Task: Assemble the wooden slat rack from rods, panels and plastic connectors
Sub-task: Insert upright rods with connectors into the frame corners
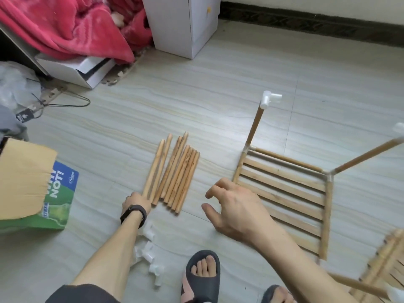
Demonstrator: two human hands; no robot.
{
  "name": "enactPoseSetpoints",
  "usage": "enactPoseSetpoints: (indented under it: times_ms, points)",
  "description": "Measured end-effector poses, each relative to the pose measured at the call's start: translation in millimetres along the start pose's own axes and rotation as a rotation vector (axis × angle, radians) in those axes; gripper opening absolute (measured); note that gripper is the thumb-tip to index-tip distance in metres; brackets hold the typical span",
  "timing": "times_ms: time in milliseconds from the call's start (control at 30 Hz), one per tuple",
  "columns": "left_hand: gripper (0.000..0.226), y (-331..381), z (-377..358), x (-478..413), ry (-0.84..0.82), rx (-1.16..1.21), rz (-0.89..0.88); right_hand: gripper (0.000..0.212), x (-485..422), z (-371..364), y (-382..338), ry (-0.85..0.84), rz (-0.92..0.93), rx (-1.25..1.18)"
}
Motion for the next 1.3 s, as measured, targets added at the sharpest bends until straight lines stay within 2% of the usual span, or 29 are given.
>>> enactPoseSetpoints:
  times_ms: [133, 233, 300, 367, 433, 500, 567, 633, 667, 733, 800, 900, 967, 1033, 1100, 1200, 1300]
  points:
    - [0.035, 28.0, 38.1, 33.3, -0.066, 0.277, -0.182, 0.06, 3.9, 3.1, -2.1, 0.058, 0.0, -0.042]
    - [0.033, 73.4, 76.4, 87.7, -0.004, 0.186, -0.448, 0.075, 15.0, 14.5, -1.3, 0.114, 0.01, -0.211]
    - [0.029, 107.6, 97.8, 136.9, 0.05, 0.132, -0.656, 0.086, 31.2, 30.1, 4.9, 0.223, -0.027, -0.316]
    - [0.024, 140.6, 112.7, 191.2, 0.112, 0.06, -0.866, 0.099, 54.9, 47.6, 20.8, 0.349, -0.109, -0.606]
    - [0.021, 169.0, 115.5, 244.9, 0.153, -0.036, -1.062, 0.107, 81.5, 60.2, 37.9, 0.43, -0.155, -1.026]
    - [0.02, 190.6, 105.3, 290.8, 0.169, -0.146, -1.217, 0.098, 104.1, 67.0, 53.2, 0.474, -0.125, -1.419]
    - [0.02, 205.9, 89.2, 324.8, 0.179, -0.229, -1.327, 0.069, 129.6, 72.4, 69.5, 0.558, -0.105, -1.705]
    - [0.02, 215.0, 70.5, 346.5, 0.156, -0.262, -1.388, 0.034, 157.2, 67.3, 86.6, 0.636, -0.16, -1.836]
    - [0.019, 217.7, 61.5, 353.0, 0.128, -0.248, -1.408, 0.025, 169.1, 62.5, 92.7, 0.656, -0.196, -1.847]
    - [0.017, 217.7, 43.9, 357.5, 0.034, -0.152, -1.422, 0.018, 188.6, 47.5, 99.9, 0.656, -0.249, -1.873]
    - [0.016, 211.9, 27.9, 347.4, -0.061, 0.001, -1.36, 0.025, 202.6, 30.5, 105.4, 0.663, -0.288, -1.909]
    - [0.022, 191.5, 9.5, 306.9, -0.134, 0.227, -1.069, 0.02, 215.7, 4.2, 113.0, 0.728, -0.349, -1.94]
    - [0.028, 177.8, -5.7, 278.6, -0.224, 0.281, -0.886, 0.018, 217.7, -14.9, 114.3, 0.735, -0.373, -1.968]
    - [0.036, 170.3, -23.3, 264.9, -0.364, 0.292, -0.784, 0.018, 215.9, -31.8, 113.8, 0.715, -0.389, -1.999]
    - [0.047, 167.6, -34.2, 264.6, -0.408, 0.255, -0.758, 0.017, 212.1, -42.5, 113.2, 0.701, -0.386, -2.026]
    - [0.062, 166.8, -38.2, 266.3, -0.369, 0.247, -0.768, 0.019, 203.5, -48.6, 110.7, 0.685, -0.37, -2.057]
    - [0.063, 163.1, -40.3, 266.1, -0.394, 0.275, -0.76, 0.023, 198.1, -53.7, 109.5, 0.675, -0.351, -2.092]
Point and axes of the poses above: each hand's wrist, its own x-axis away from the middle knuckle, its own z-axis out of the back of the hand, y = z × x, the point moved 7 cm from there along -x, towards the middle knuckle, and after that the axes turned 8 degrees about -y, right-handed, at the moved point
